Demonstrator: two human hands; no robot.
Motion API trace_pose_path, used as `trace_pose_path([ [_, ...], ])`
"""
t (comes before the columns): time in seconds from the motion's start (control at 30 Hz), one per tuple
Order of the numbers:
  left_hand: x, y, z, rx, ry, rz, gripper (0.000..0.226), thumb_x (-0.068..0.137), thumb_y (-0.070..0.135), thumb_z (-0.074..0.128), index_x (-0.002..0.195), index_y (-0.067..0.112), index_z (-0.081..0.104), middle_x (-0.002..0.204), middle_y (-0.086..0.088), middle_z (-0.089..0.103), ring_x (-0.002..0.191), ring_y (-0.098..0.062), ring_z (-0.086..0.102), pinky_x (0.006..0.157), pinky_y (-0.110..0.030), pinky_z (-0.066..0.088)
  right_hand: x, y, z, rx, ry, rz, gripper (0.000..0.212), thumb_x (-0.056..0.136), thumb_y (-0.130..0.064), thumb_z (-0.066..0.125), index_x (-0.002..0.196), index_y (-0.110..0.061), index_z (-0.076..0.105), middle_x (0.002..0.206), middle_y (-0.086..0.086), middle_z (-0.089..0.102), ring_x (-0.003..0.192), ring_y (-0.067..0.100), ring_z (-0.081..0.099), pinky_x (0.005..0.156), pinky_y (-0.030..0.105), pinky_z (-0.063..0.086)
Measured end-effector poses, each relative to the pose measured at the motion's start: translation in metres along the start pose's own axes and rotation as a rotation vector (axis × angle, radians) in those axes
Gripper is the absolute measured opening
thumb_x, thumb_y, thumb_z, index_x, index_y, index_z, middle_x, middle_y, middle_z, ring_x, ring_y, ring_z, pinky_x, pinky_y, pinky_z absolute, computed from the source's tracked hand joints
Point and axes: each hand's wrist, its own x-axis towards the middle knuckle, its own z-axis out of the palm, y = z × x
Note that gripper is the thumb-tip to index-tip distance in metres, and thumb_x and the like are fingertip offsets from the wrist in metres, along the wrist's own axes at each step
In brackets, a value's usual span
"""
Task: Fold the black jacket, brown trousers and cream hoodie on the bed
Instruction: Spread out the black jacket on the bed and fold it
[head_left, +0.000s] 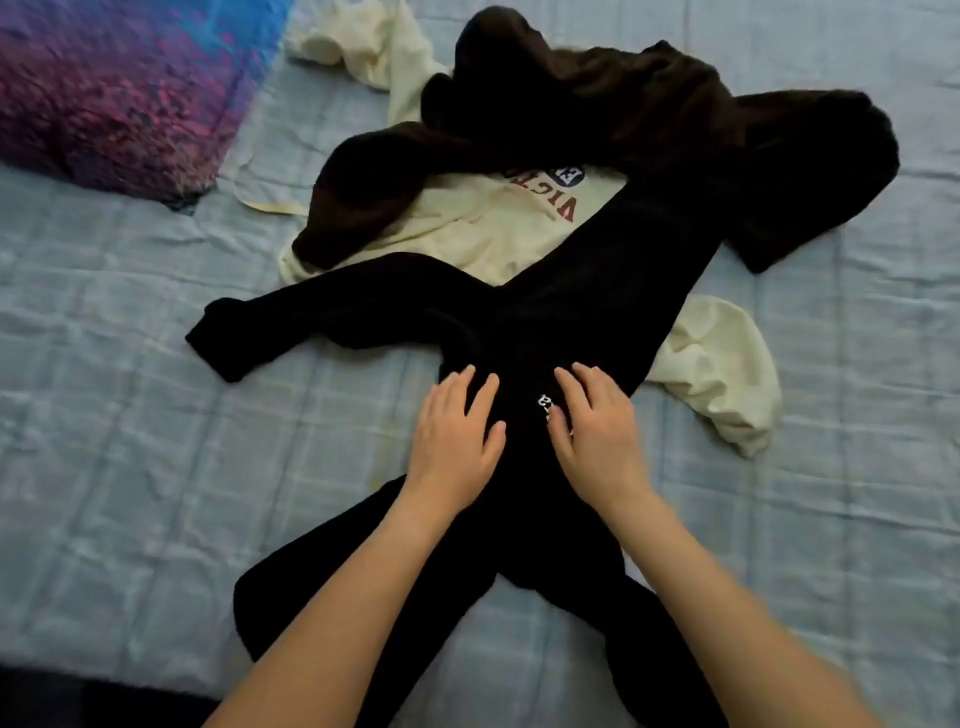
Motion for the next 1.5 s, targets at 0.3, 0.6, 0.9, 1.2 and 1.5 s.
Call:
trace_pose_path([
  [0.3,0.006,-0.046,0.125,0.175,-0.052,-0.061,0.064,0.094,0.050,0.034,0.153,0.024,0.030,0.157,-0.012,0.032,0.144,-0.031,0.031,0.113,-0.053,0.030,-0.010,0.066,0.132,-0.132,-0.168,-0.050,0.057,0.099,-0.041,0.033,0.153,-0.023,0.034,0.160,0.003,0.032,0.150,0.024,0.022,0.122,0.052,0.013],
  [0.6,0.007,-0.052,0.146,0.193,0.095,-0.022,0.066,0.089,0.047,0.042,0.151,0.023,0.035,0.153,-0.016,0.038,0.139,-0.034,0.038,0.108,-0.053,0.033,-0.011,0.078,0.160,-0.131,-0.061,-0.094,0.063,0.092,-0.037,0.039,0.153,-0.021,0.035,0.158,0.006,0.034,0.149,0.026,0.024,0.121,0.055,0.013],
  [0.9,0.006,-0.044,0.127,0.111,0.077,-0.019,0.061,0.094,0.048,0.037,0.150,0.024,0.038,0.154,-0.013,0.037,0.141,-0.032,0.037,0.111,-0.049,0.034,-0.011,0.074,0.137,-0.071,-0.042,-0.112,0.054,0.098,-0.041,0.037,0.148,-0.022,0.045,0.155,0.007,0.041,0.145,0.029,0.032,0.121,0.051,0.015],
  [1.2,-0.020,-0.043,0.096,0.062,-0.019,-0.297,0.064,0.092,0.066,0.037,0.150,0.052,0.012,0.131,-0.012,0.046,0.113,-0.031,0.048,0.092,-0.040,0.047,-0.035,0.067,0.099,0.378,-0.173,0.363,0.059,0.090,-0.042,0.068,0.144,-0.042,0.045,0.156,0.014,0.012,0.143,0.032,0.026,0.118,0.036,0.025],
  [1.5,-0.020,-0.073,0.041,-0.376,0.177,-0.052,0.049,0.090,0.035,0.066,0.138,0.032,0.054,0.091,0.008,0.049,0.081,-0.003,0.049,0.074,-0.004,0.037,-0.032,0.044,0.042,0.319,0.005,0.256,0.053,0.076,-0.030,0.084,0.124,-0.013,0.069,0.120,0.009,0.050,0.101,0.007,0.043,0.087,0.006,0.025],
])
